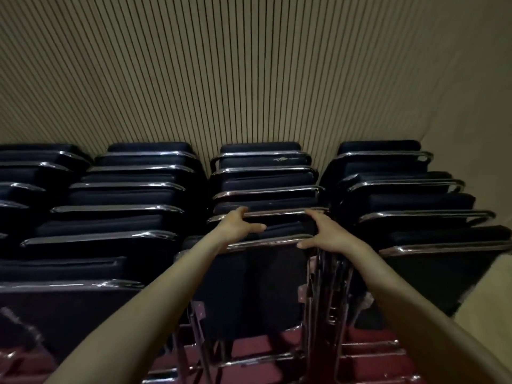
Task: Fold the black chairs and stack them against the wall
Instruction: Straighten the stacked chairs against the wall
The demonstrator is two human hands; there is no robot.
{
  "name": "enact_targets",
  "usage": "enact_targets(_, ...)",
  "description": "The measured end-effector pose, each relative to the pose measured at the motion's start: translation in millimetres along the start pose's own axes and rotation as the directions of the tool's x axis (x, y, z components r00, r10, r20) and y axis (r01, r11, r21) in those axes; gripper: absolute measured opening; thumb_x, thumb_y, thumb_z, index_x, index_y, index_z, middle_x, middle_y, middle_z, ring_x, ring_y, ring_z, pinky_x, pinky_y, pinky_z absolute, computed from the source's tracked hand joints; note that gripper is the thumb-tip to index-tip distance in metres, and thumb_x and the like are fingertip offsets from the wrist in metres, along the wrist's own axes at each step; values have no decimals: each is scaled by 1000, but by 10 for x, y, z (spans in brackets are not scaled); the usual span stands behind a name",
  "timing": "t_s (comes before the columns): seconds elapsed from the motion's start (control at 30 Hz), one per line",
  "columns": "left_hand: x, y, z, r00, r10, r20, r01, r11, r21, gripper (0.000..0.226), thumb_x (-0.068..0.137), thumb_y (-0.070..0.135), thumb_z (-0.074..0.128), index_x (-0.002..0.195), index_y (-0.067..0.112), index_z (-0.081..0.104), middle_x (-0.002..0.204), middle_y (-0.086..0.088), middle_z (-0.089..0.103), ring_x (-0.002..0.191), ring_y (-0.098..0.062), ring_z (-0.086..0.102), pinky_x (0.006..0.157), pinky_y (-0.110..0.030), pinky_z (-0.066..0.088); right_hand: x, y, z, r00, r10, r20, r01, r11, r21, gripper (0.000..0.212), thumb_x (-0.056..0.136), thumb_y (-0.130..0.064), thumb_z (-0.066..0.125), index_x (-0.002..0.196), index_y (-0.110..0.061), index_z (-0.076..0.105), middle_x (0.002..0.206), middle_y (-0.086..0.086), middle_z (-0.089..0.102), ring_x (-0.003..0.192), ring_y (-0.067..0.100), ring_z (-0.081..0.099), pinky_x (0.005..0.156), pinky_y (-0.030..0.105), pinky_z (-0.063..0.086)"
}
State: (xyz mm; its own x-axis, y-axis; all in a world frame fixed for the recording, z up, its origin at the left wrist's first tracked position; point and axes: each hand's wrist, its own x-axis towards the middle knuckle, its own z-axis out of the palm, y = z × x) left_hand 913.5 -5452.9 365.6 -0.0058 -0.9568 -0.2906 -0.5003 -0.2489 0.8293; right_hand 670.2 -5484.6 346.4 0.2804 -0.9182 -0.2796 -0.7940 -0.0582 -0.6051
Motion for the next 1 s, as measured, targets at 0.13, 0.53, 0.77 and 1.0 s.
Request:
enact_targets(0.13,454,-252,199,998,-64,22,57,972,226,83,72,29,84,142,11,42,136,-4,51,129,-21,48,105,-27,39,611,280,134,991,-25,128,48,984,-174,111,64,-37,85,151,-18,19,156,6,20,144,26,15,117,43,21)
enact_targets(0.53,761,-1126,154,990,-89,-106,135,455,880,79,76,31,73,142,17,32,136,-8,46,129,-28,41,113,-41,24,1180,491,727,968,-159,194,236,839,-491,100,68,-40,81,145,-16,23,147,6,28,142,28,16,114,50,21)
enact_targets(0.77,658,-1183,239,989,27,-145,104,572,814,61,72,23,67,128,13,45,125,-5,52,119,-26,44,106,-39,26,1062,553,648,977,-152,152,211,814,-541,67,77,-6,56,138,-19,30,122,7,40,117,26,38,88,40,42)
enact_targets(1.0,649,-888,602,992,127,-26,-43,511,858,60,76,25,64,130,17,41,126,-3,49,121,-23,41,106,-37,24,753,956,376,991,-50,122,109,834,-541,70,78,-10,64,137,-21,29,125,8,37,120,27,35,84,44,50)
